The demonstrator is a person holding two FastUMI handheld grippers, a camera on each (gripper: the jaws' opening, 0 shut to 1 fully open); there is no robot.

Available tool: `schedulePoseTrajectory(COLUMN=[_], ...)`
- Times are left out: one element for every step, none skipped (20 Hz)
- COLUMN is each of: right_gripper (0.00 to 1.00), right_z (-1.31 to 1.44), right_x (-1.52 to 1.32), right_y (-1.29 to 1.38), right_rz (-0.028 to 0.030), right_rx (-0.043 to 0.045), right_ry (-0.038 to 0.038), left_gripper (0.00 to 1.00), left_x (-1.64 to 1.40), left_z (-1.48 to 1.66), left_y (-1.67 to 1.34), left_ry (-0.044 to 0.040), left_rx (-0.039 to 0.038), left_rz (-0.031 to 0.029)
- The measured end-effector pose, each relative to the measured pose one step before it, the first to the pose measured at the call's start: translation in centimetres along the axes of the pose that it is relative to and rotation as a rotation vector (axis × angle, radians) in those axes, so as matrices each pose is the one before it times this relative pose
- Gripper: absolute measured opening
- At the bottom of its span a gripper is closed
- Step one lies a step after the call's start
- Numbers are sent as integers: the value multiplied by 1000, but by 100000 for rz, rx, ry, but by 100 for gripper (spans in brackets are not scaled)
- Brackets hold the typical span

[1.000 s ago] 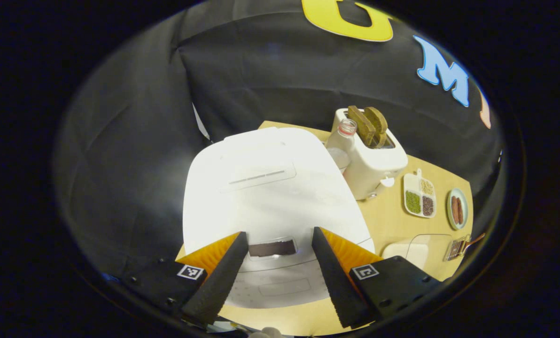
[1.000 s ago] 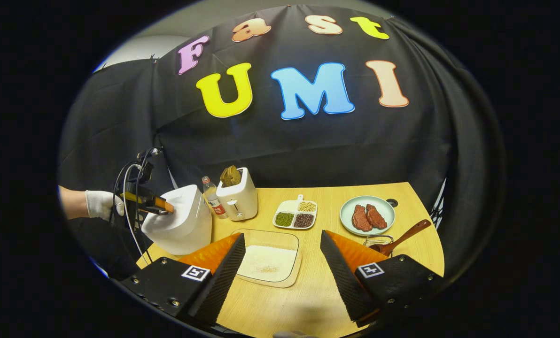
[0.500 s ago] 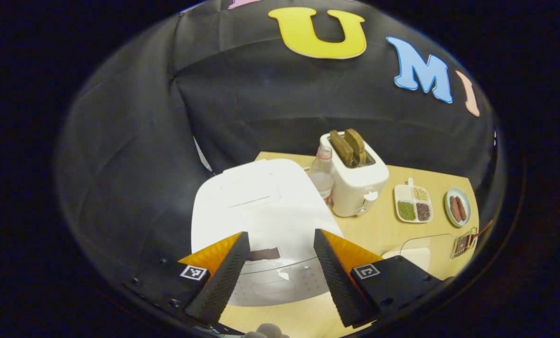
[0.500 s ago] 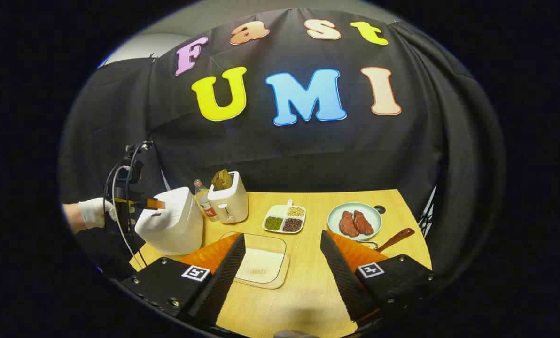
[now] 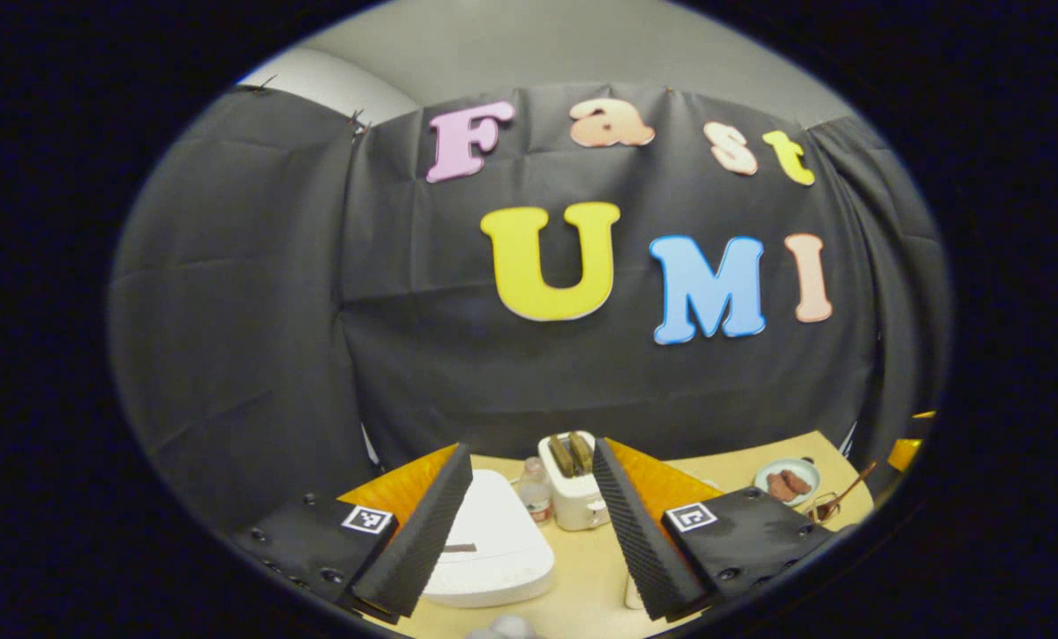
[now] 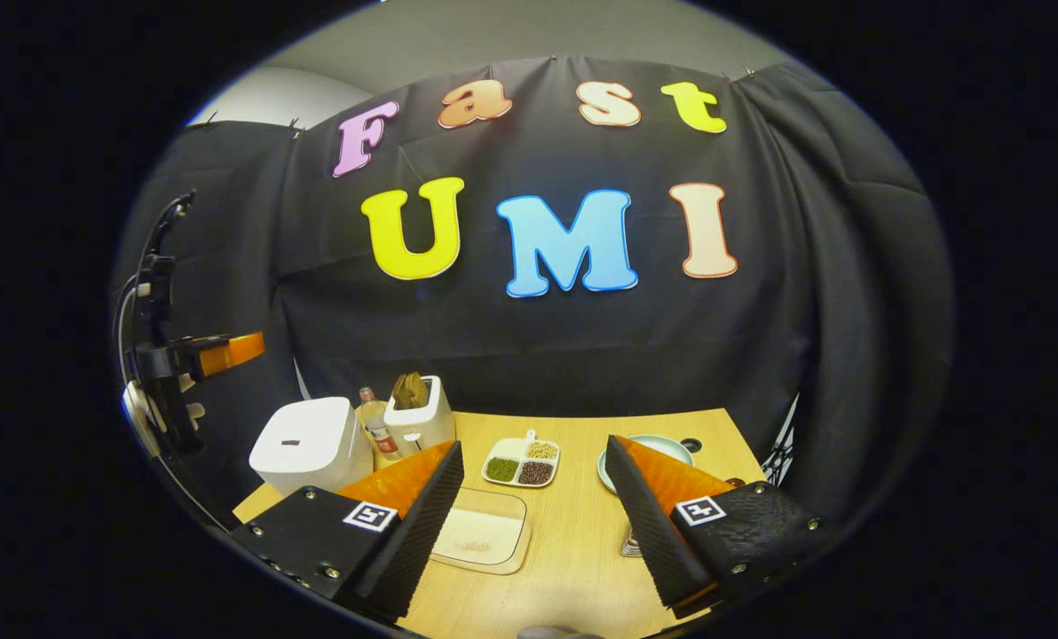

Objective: Close the left gripper, press the button to open the rice cooker; take a wooden spoon from the chopstick holder with the right hand, scoop a spoonful of rice and pour it into the rice cooker, then put the wooden spoon back into the chopstick holder.

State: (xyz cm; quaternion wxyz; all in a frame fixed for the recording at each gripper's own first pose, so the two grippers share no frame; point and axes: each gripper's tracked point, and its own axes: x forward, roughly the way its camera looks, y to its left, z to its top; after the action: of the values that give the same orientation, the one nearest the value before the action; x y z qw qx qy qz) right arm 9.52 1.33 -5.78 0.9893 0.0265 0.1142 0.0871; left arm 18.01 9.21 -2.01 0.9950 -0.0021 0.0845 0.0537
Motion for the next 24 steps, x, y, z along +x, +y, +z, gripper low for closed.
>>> schedulePoseTrajectory(right_gripper=[98, 98, 98, 98, 98, 98, 98, 98, 98, 93, 93, 98, 98, 98, 98, 98, 98, 98, 98, 98, 98, 98, 98, 98], right_z=[589, 589, 506, 467, 492, 549, 554, 393, 299, 316, 340, 190, 160, 73, 144, 50, 182, -22, -70, -35, -37, -92, -99, -74], right_x=[-329, -363, -265, -354, -388, -297, -365, -330, -311, -377, -213, -225, -173, -138, -126, -140, -176, -155, -122, -43, -131, -55, -49, -193], right_y=[58, 187, 290, 193, 92, 67, 114, 156, 129, -6, 0, 39, -109, -66, -105, 27, 33, -88, 116, 0, 6, 55, 196, 122], right_rz=[-550, -534, 1, -306, -494, -753, -909, -373, -620, -374, -542, -505, -718, -496, -490, -347, -208, -188, -2, -230, -240, -129, 474, 97], right_rx=[-423, -147, -169, -142, -369, -658, -356, -257, -265, -311, 33, 331, 357, 368, -8, 334, 234, -15, 71, -266, -259, 3, 394, 353], right_ry=[-1791, -1863, -1239, -1756, -1506, -2393, -2065, -1521, -1159, -613, -771, -402, -471, -256, -238, -40, -154, -16, 170, -224, 322, 348, 557, 245], left_gripper=[96, 96, 96, 96, 96, 96, 96, 96, 95, 96, 96, 96, 96, 96, 96, 96, 96, 96, 96, 96, 96, 96, 96, 96], left_x=[-1362, -1155, -1131, -968, -1355, -1151, -964, -742, -522, -483, -274, -211, -469, -282, -144, -255, -287, -59, -23, 70, -240, -62, -128, -42], left_z=[910, 752, 348, 261, 353, -215, -605, -704, -743, -353, -159, 171, 199, 162, 96, -15, 62, 127, 192, 169, -32, 194, 10, 274], left_y=[-872, -819, -606, -619, -270, -335, -128, -429, 63, 286, 357, 307, 151, 49, -80, -82, -13, 60, 2, 76, -22, 167, 96, 130], left_ry=[-3306, -2602, -1930, -1378, -796, -147, 811, 1571, 1614, 673, 281, -632, -677, -282, -145, -51, 184, -203, -207, -332, -242, -265, -152, -178], left_rx=[-625, -229, -622, -350, -436, 156, -277, -1374, -1306, -598, 350, 396, 563, 68, -201, -494, -300, 169, 135, 121, 68, 147, 86, -437], left_rz=[-1489, -1161, -488, -675, 70, -109, 43, -1148, 19, -192, 703, 197, 133, -429, -284, -660, -122, -316, 279, -359, -97, -49, 113, 66])
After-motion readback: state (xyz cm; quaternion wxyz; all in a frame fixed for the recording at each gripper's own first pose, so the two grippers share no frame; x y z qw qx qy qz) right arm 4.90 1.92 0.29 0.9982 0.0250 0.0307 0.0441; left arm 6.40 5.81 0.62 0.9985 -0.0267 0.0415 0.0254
